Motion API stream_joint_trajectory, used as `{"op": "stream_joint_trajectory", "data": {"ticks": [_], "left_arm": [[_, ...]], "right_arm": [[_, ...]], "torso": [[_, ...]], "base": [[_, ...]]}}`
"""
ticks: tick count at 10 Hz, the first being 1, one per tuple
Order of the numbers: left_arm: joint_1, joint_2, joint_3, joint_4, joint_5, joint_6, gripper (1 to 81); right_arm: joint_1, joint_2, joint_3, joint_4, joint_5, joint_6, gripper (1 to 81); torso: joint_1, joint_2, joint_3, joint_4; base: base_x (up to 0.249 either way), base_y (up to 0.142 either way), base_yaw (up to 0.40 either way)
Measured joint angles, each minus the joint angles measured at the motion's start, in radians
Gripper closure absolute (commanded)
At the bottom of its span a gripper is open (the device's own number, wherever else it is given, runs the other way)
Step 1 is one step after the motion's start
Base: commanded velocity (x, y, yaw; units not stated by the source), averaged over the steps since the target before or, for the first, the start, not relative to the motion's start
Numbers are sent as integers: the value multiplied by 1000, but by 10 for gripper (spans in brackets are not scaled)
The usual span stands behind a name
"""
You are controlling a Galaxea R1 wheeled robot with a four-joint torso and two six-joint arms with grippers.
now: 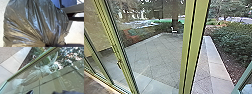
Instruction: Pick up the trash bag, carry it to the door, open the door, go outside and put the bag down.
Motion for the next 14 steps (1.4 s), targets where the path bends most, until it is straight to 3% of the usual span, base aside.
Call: {"op": "stream_joint_trajectory", "data": {"ticks": [7,10,12,14], "left_arm": [[0,0,0,0,0,0,811],[0,0,0,0,0,0,811],[0,0,0,0,0,0,811],[0,0,0,0,0,0,811]], "right_arm": [[0,2,-26,77,5,0,10],[-7,22,-13,198,-134,-1,10],[-12,36,64,271,-238,-17,10],[-4,34,147,426,-369,-88,10]], "torso": [[0,0,0,0],[0,0,0,0],[0,0,0,0],[0,0,0,0]], "base": [[0,0,0],[0,0,0],[0,0,0],[0,0,0]]}}
